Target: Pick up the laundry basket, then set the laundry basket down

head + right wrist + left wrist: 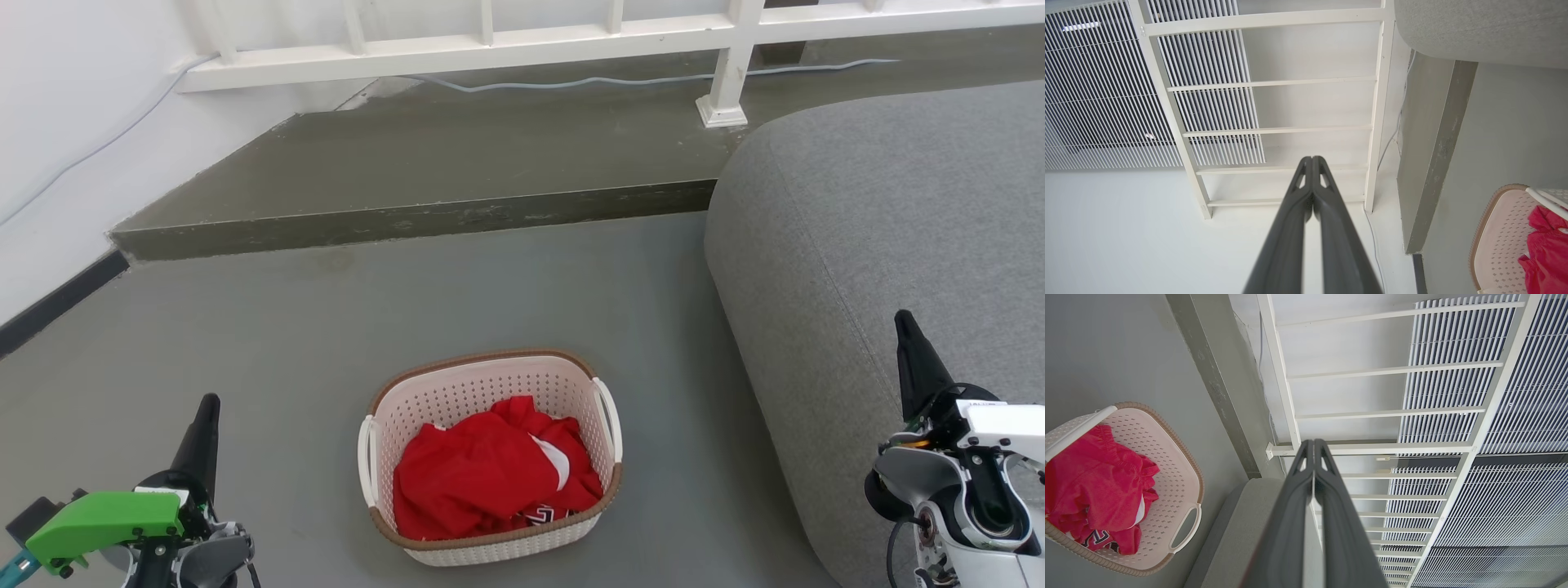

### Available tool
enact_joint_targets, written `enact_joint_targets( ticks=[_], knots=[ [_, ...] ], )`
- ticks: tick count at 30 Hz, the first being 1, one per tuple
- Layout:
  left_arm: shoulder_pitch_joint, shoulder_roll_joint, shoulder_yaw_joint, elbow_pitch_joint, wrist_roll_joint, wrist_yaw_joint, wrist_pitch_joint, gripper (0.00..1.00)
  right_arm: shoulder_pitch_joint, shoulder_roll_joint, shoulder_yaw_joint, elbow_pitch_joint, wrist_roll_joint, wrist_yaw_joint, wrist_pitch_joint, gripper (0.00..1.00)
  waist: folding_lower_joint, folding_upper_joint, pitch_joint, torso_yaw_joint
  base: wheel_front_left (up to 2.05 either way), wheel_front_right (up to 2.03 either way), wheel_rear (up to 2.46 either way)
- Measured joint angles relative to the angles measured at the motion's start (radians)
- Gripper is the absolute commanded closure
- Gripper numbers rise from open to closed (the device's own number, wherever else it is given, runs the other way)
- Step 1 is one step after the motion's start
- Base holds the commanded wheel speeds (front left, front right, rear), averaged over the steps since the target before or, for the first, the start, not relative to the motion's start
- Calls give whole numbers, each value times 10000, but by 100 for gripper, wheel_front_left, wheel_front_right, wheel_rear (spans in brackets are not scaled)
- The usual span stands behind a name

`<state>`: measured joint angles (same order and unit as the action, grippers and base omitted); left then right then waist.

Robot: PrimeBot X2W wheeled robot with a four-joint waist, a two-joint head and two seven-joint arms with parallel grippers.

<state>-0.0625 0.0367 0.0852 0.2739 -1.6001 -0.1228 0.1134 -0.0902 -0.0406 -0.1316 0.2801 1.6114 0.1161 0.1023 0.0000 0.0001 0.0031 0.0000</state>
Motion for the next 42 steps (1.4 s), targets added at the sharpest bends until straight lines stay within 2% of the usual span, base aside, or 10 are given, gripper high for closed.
enact_joint_targets(
  ticks=[38, 39, 42],
  knots=[
    [0, 0, 0, 0, 0, 0, 0, 100, 1, 2, -4, 0, 0, 0, 0, 100, 0, 0, 0, 0, 0, 0, 0],
    [7, -6, -2, 23, 2, 4, 0, 0, 4, 8, 0, 23, 0, -6, 0, 0, 0, 0, 0, 0, 0, 0, 0],
    [188, -119, -17, 339, 2, 12, 0, 0, 186, 138, 17, 314, 0, -31, -4, 0, 0, 0, 0, 0, 0, 0, 0]
  ],
)
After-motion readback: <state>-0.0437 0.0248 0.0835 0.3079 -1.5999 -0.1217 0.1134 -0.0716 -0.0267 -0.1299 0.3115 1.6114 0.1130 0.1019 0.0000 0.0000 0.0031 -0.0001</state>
